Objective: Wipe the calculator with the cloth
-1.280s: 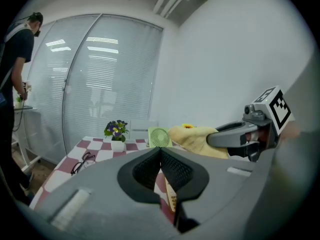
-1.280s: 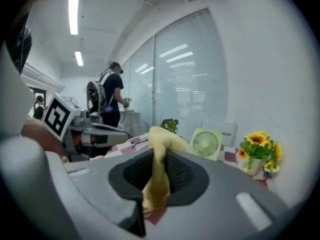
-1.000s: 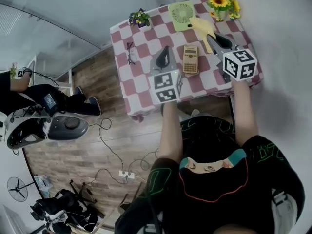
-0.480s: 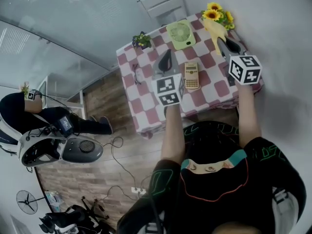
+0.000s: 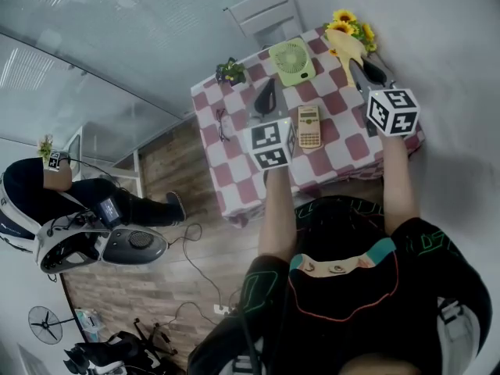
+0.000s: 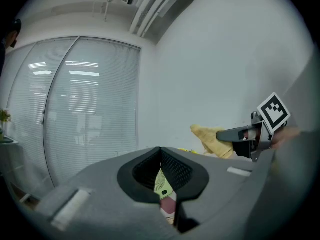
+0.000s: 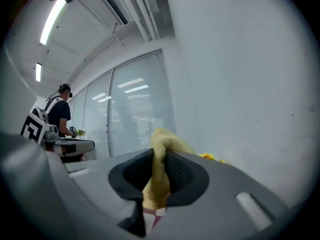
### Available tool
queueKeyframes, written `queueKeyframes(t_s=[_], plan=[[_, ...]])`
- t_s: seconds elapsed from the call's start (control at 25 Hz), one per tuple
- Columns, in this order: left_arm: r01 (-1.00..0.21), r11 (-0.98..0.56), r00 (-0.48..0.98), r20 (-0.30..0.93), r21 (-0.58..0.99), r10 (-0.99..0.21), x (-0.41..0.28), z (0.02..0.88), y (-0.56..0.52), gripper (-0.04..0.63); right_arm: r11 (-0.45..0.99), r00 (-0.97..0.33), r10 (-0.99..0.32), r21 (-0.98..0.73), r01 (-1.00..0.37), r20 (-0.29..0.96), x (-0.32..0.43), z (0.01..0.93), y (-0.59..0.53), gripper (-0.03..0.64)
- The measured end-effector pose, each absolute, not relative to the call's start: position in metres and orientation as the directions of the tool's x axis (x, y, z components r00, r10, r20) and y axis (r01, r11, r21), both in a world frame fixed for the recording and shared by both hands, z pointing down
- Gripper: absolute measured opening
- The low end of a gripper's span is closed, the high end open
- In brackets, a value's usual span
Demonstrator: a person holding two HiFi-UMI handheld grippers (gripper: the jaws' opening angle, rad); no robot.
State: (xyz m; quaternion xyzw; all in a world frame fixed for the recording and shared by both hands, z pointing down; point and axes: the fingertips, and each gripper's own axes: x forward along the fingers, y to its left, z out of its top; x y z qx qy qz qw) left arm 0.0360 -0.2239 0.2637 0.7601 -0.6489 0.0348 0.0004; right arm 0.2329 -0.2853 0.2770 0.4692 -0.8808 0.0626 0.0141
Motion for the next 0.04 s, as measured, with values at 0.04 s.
queueKeyframes(t_s=[0.04], plan=[[-0.987, -0.157, 0.154, 0.054, -0.045, -0.987, 0.0353, 0.2635, -0.2244, 0.011, 0.554, -0.561, -0.824, -0.095, -0.827, 0.081, 0.2321, 0.2760, -0.2860, 0.063]])
